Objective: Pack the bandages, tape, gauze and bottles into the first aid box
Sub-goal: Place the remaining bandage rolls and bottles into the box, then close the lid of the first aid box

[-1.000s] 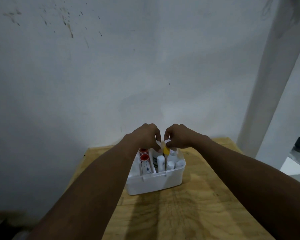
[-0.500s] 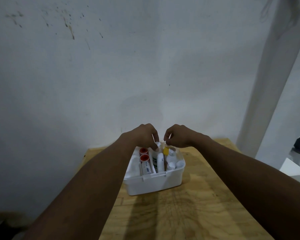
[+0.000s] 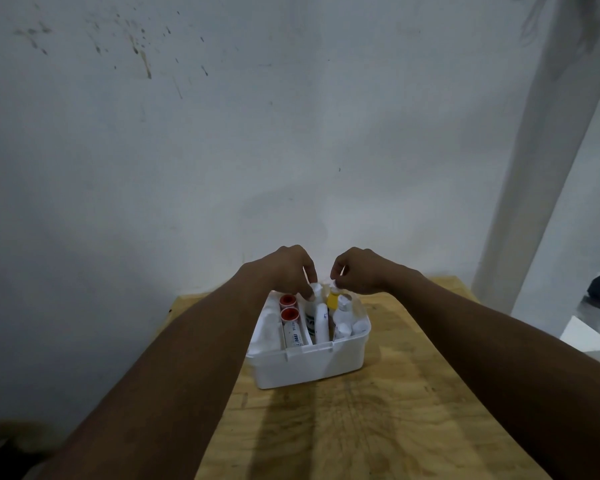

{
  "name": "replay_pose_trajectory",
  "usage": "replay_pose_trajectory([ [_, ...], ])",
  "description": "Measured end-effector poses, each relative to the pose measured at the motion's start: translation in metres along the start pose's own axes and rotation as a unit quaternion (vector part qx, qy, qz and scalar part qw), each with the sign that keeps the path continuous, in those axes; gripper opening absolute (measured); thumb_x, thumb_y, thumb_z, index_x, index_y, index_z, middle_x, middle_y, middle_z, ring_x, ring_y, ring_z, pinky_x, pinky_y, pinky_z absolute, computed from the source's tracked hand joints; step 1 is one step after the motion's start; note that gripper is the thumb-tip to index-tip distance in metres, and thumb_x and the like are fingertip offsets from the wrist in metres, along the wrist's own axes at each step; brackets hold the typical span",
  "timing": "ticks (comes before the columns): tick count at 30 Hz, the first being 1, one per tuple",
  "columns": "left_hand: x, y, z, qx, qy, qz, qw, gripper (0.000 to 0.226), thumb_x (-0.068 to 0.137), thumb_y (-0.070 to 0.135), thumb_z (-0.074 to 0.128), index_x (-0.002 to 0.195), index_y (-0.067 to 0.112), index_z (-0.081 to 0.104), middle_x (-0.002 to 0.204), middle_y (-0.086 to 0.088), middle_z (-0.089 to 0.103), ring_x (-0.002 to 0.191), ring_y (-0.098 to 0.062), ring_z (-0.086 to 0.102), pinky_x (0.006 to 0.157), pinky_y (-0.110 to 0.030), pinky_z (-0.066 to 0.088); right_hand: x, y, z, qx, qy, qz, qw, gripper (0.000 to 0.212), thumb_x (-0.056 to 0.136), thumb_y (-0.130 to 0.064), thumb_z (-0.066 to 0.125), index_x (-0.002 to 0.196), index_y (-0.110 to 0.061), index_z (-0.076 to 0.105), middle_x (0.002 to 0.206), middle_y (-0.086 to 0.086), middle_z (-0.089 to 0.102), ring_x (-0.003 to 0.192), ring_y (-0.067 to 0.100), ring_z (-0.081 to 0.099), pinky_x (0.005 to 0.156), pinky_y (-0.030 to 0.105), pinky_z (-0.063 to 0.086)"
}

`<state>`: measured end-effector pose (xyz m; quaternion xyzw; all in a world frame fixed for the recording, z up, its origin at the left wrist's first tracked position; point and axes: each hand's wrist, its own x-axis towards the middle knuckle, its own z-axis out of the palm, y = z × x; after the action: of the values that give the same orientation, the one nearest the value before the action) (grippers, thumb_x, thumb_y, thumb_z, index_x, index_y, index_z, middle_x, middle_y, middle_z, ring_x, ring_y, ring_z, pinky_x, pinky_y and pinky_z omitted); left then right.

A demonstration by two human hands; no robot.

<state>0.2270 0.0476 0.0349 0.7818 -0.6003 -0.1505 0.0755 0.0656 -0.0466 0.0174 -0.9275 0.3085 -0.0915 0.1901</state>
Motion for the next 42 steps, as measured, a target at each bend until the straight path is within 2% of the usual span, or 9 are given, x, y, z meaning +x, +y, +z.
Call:
replay_pose_trajectory([
  [10,-0.005,0.002,-0.003,-0.006,0.0,0.005,1.0,0.029,0.079,0.023,0.089,0.104,0.017,0.077,0.102,-0.003,0.073,0.084,-0.017,0.07,0.067,-0.023,0.051,-0.001,-0.002,0.0,-0.005,0.003,0.013,1.0,0.018,0.089,-0.021,0.066,0.1,-0.009,0.074,0.105,0.005,0.072,0.096,0.019,0.065,0.08,0.028,0.051],
  [16,-0.009,-0.02,-0.018,-0.077,0.074,-0.026,0.994,0.022,0.083,0.026,0.081,0.104,0.021,0.079,0.109,0.0,0.071,0.093,-0.013,0.066,0.079,-0.025,0.053,0.005,0.001,-0.011,0.026,0.053,0.067,0.996,0.039,0.093,-0.036,0.061,0.1,0.001,0.072,0.105,0.013,0.073,0.1,0.029,0.067,0.083,0.036,0.053],
  [19,-0.014,-0.048,-0.02,-0.134,0.124,-0.096,0.979,0.034,0.084,0.037,0.082,0.107,0.014,0.076,0.107,-0.001,0.071,0.093,-0.016,0.067,0.077,-0.026,0.051,0.018,0.007,-0.007,0.11,0.011,0.164,0.98,0.054,0.094,-0.047,0.056,0.106,0.004,0.065,0.104,0.02,0.071,0.09,0.035,0.07,0.069,0.038,0.057],
  [23,-0.018,-0.089,-0.008,-0.166,0.122,-0.255,0.945,0.059,0.091,0.064,0.064,0.084,0.005,0.059,0.096,-0.015,0.066,0.083,-0.033,0.067,0.078,-0.036,0.057,0.031,0.013,0.016,0.223,-0.059,0.255,0.939,0.058,0.094,-0.058,0.049,0.113,-0.003,0.056,0.106,0.017,0.065,0.089,0.033,0.066,0.074,0.039,0.056],
  [26,-0.026,-0.102,0.005,-0.292,0.044,-0.329,0.897,0.062,0.095,0.068,0.052,0.11,0.008,0.05,0.105,-0.017,0.066,0.08,-0.032,0.069,0.073,-0.038,0.059,0.043,0.017,0.031,0.287,-0.071,0.278,0.914,0.053,0.094,-0.056,0.05,0.105,-0.005,0.057,0.101,0.017,0.066,0.093,0.035,0.067,0.083,0.042,0.056],
  [30,-0.024,-0.106,0.011,-0.405,0.022,-0.32,0.856,0.055,0.103,0.052,0.053,0.124,0.002,0.053,0.095,-0.016,0.067,0.081,-0.031,0.068,0.086,-0.042,0.057,0.053,0.021,0.039,0.321,-0.024,0.291,0.901,0.032,0.095,-0.03,0.059,0.102,0.001,0.058,0.09,0.018,0.063,0.081,0.033,0.062,0.073,0.038,0.051],
  [33,-0.022,-0.102,0.013,-0.411,0.041,-0.309,0.857,0.025,0.103,0.022,0.061,0.105,-0.003,0.063,0.084,-0.015,0.066,0.069,-0.026,0.064,0.072,-0.037,0.057,0.053,0.023,0.039,0.309,-0.013,0.291,0.905,0.006,0.093,-0.009,0.053,0.088,-0.006,0.055,0.08,0.01,0.056,0.07,0.024,0.057,0.073,0.037,0.051],
  [36,-0.025,-0.099,0.017,-0.409,0.067,-0.302,0.859,0.023,0.101,0.001,0.061,0.079,-0.003,0.067,0.07,-0.013,0.064,0.058,-0.021,0.062,0.049,-0.028,0.057,0.051,0.022,0.04,0.311,-0.002,0.287,0.906,0.022,0.092,-0.002,0.05,0.073,-0.011,0.047,0.076,0.008,0.052,0.062,0.019,0.052,0.069,0.035,0.05],
  [42,-0.029,-0.094,0.018,-0.413,0.086,-0.277,0.863,0.015,0.098,-0.006,0.062,0.083,-0.006,0.064,0.075,-0.014,0.065,0.061,-0.021,0.062,0.043,-0.023,0.057,0.035,0.018,0.035,0.296,0.004,0.282,0.913,0.025,0.092,0.002,0.048,0.07,-0.009,0.045,0.071,0.01,0.05,0.057,0.02,0.05,0.049,0.028,0.047],
])
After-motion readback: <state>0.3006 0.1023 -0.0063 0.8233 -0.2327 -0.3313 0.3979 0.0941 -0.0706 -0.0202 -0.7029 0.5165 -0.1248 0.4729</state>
